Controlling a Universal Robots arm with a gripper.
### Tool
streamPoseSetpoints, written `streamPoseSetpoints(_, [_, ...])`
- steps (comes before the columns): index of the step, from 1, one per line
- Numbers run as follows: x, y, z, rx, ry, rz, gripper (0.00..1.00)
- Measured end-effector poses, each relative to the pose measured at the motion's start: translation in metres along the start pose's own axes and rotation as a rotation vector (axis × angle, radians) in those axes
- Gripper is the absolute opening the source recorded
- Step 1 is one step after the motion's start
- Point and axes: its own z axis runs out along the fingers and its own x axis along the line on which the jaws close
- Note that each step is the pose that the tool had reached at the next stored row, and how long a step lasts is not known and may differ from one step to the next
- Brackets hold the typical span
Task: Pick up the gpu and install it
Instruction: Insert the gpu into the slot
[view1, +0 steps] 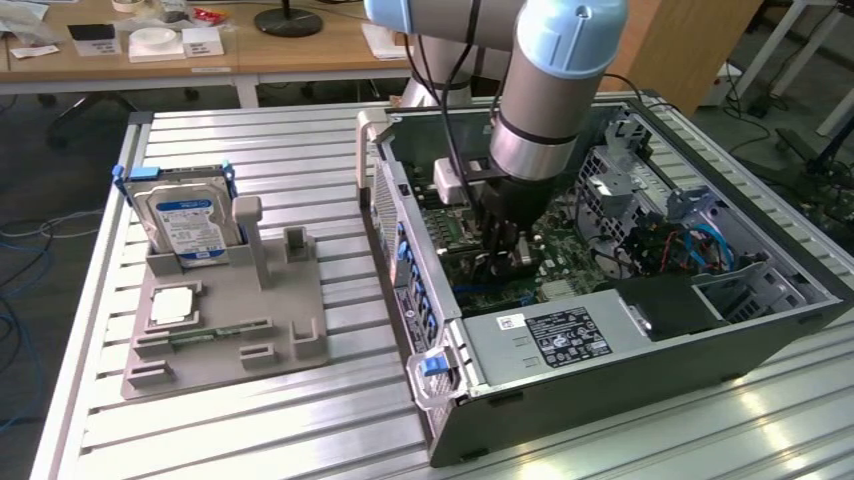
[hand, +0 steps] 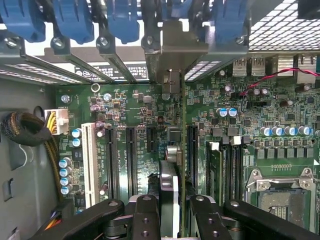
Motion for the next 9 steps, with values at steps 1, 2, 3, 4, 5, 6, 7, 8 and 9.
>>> streamPoseSetpoints(1, [0.0001,0.0001,0.0006,-0.0006,0.0004,0.0,0.28])
streamPoseSetpoints(2, [0.0001,0.0001,0.0012,-0.001,0.0008,0.0,0.28])
streamPoseSetpoints(3, [0.0002,0.0001,0.0017,-0.0015,0.0011,0.0,0.28])
streamPoseSetpoints(4, [0.0002,0.0001,0.0025,-0.0019,0.0007,0.0,0.28])
streamPoseSetpoints(5, [0.0002,0.0,0.0029,-0.0022,0.0004,0.0,0.28])
streamPoseSetpoints(6, [0.0001,0.0,0.003,-0.0026,0.0005,0.0,0.28])
streamPoseSetpoints(7, [0.0001,0.0001,0.0031,-0.0028,0.0003,0.0,0.28])
streamPoseSetpoints(8, [0.0001,0.0,0.0031,-0.0029,0.0003,0.0,0.28])
streamPoseSetpoints(9, [0.0001,0.0,0.0028,-0.003,0.0001,0.0,0.28])
